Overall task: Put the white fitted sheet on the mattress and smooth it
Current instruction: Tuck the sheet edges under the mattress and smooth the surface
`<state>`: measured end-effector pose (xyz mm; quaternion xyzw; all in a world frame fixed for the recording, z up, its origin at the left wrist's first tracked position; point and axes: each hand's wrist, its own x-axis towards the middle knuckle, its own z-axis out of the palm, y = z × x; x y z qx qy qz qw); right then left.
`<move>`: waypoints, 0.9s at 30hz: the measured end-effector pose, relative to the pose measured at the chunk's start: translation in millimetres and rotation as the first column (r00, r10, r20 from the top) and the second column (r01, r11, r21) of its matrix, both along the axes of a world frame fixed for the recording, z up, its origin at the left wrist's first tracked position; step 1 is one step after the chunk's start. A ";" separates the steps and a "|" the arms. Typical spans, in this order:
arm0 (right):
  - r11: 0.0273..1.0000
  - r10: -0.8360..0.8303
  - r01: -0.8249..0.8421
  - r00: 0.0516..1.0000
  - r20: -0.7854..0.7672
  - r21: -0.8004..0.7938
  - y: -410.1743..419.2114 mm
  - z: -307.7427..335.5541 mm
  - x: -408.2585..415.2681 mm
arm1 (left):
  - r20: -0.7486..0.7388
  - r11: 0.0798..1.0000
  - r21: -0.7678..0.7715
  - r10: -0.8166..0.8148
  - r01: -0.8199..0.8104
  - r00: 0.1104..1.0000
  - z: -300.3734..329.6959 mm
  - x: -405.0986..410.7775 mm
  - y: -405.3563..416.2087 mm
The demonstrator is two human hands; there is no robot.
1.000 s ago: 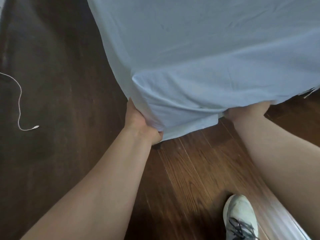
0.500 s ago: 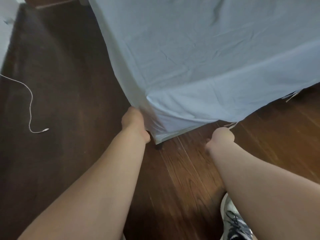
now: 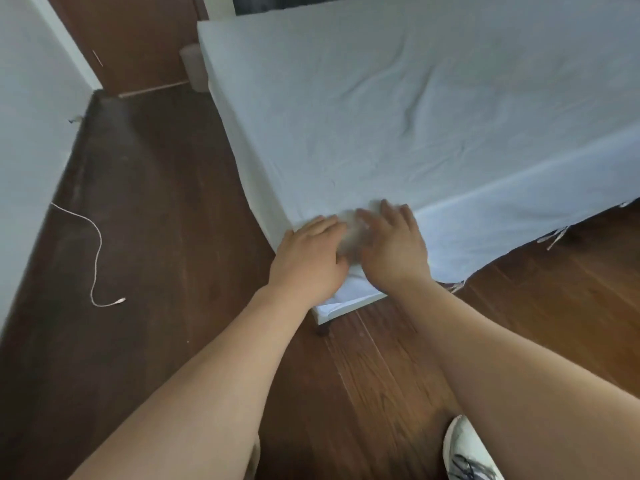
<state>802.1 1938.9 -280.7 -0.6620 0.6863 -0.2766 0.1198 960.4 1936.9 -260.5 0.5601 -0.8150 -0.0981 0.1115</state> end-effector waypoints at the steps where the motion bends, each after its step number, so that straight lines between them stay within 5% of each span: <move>1: 0.995 0.093 -0.088 0.989 -0.111 0.046 5.3 -6.8 -4.1 | 0.030 1.000 0.012 0.000 0.000 1.000 4.8 -1.3 2.7; 5: 0.971 0.212 -0.218 0.975 0.072 0.097 17.9 -8.7 -22.7 | 0.210 0.997 0.038 0.055 -0.065 0.976 35.1 -9.9 6.2; 9: 0.999 -0.003 -0.018 0.914 0.405 0.046 19.2 4.1 -44.8 | 0.411 0.996 0.026 0.072 -0.090 0.909 68.7 -39.3 -12.3; 13: 0.929 -0.369 0.266 0.621 0.691 0.257 17.9 3.5 -87.2 | 0.409 0.994 -0.054 -0.063 0.093 0.910 58.3 -88.8 -29.0; 17: 0.813 -0.582 0.264 0.365 0.727 0.519 15.2 -23.7 -130.2 | 0.479 0.942 -0.127 -0.215 0.310 0.851 28.4 -139.8 -40.7; 24: 0.804 -0.584 0.368 0.340 0.737 0.467 -20.1 -55.4 -169.5 | 0.757 0.883 -0.160 -0.177 0.441 0.629 -7.0 -164.0 -60.8; 27: 0.850 -0.519 0.291 0.330 0.788 0.438 -45.5 -64.6 -160.5 | 0.780 0.878 -0.151 -0.177 0.455 0.601 -18.4 -164.4 -64.2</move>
